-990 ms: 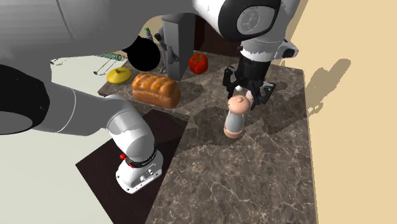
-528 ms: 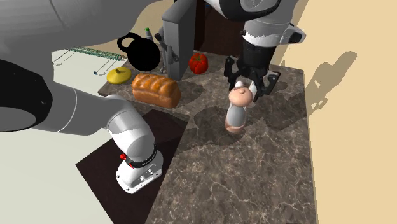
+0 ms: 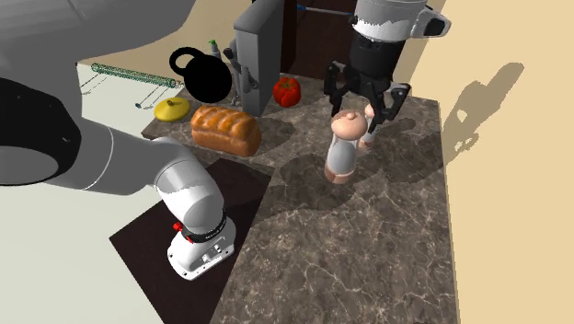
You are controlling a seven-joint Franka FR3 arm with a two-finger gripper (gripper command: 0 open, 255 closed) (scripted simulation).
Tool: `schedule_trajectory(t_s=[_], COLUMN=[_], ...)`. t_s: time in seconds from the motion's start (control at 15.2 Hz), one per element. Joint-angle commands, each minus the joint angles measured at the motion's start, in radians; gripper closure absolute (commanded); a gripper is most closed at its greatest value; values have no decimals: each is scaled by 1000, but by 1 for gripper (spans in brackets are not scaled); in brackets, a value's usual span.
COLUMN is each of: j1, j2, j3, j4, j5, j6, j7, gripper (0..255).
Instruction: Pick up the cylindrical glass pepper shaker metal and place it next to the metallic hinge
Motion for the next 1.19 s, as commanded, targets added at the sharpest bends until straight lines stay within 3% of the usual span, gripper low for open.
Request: schedule_trajectory(t_s=[0.0, 0.53, 1.12], j1=[6, 48, 109], j2=[-18, -88, -82], j3=[33, 204, 388], j4=[-9, -85, -92], j5=[13, 107, 235], j6=[-16, -39, -40], j7=[37, 239, 461], gripper=[255, 255, 255])
